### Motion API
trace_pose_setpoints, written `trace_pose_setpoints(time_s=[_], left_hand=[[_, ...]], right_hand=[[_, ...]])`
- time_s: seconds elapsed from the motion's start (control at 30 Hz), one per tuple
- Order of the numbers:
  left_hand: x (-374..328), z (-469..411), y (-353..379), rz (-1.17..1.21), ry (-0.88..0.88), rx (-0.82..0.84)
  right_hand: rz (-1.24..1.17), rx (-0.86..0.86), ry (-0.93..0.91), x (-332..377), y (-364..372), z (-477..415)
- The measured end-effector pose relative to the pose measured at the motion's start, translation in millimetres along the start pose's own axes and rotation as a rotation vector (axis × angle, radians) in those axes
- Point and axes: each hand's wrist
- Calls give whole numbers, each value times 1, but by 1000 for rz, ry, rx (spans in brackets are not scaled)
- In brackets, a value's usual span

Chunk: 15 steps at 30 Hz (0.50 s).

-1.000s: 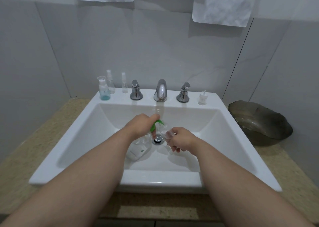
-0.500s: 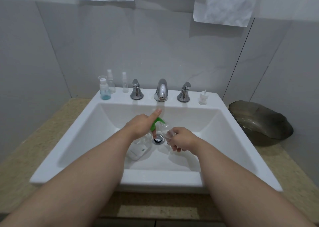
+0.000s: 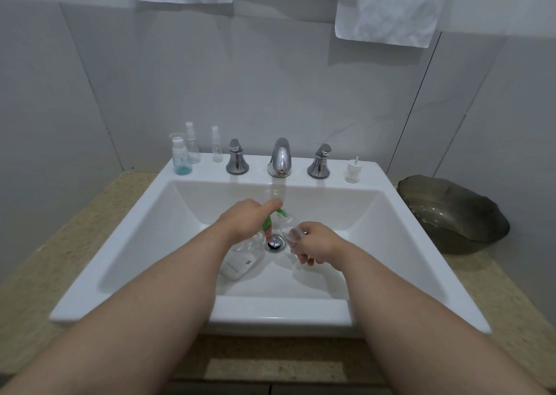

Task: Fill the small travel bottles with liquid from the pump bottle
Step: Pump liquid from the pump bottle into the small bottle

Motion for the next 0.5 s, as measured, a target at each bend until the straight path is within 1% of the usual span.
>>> trace_pose_setpoints(time_s=[0.5], left_hand=[[3, -3, 1, 18, 26, 15]], right_hand=[[3, 7, -7, 3, -1, 6]])
Point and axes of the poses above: each hand's wrist, its own z-axis away from the middle knuckle, its own y-axis out of the palm, x = y × z, and after that the axes turned 10 degrees about -x, right-handed
